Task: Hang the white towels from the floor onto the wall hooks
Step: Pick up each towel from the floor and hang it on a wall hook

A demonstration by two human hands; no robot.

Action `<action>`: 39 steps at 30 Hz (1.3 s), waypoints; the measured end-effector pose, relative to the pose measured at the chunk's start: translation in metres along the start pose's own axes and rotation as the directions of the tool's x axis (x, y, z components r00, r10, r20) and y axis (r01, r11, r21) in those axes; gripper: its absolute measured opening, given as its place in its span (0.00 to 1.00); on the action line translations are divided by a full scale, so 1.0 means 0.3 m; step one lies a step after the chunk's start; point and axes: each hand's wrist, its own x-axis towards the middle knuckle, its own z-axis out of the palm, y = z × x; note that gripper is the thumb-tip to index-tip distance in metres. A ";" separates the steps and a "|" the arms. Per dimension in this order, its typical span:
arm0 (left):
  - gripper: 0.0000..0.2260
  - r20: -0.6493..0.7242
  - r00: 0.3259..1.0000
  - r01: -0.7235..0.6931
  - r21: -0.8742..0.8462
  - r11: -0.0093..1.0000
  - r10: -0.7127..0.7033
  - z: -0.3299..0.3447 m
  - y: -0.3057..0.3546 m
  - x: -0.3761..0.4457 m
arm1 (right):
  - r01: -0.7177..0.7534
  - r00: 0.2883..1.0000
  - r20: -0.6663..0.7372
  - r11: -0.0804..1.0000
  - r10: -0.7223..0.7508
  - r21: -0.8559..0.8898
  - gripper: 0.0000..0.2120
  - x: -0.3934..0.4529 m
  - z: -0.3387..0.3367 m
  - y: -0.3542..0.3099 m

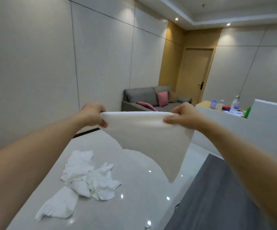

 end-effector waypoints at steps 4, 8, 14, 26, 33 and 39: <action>0.13 0.060 0.987 0.149 0.045 0.988 -0.152 -0.131 -0.416 -0.182 | 0.139 0.990 0.027 0.986 -0.142 0.092 0.09 0.146 0.262 -0.377; 0.14 0.090 0.944 0.307 0.121 0.944 -0.319 -0.269 -0.795 -0.400 | 0.281 0.955 0.059 0.952 -0.290 0.124 0.14 0.255 0.521 -0.803; 0.17 0.060 0.931 0.365 -0.230 0.902 -0.361 -0.419 -1.111 -0.703 | 0.492 0.814 0.218 0.839 -0.538 0.232 0.08 0.320 0.937 -1.430; 0.12 -0.112 0.684 0.592 -0.492 0.639 -0.721 -0.624 -1.741 -1.295 | 0.634 0.439 0.371 0.575 -0.818 0.518 0.04 0.310 1.540 -2.230; 0.16 -0.199 0.465 0.680 -0.543 0.492 -0.863 -0.794 -2.067 -1.495 | 0.548 0.281 0.417 0.501 -0.864 0.669 0.11 0.416 1.872 -2.672; 0.11 -0.375 0.316 0.770 -0.435 0.466 -0.872 -1.040 -2.289 -1.596 | 0.572 0.074 0.431 0.393 -0.899 0.720 0.12 0.473 2.047 -3.107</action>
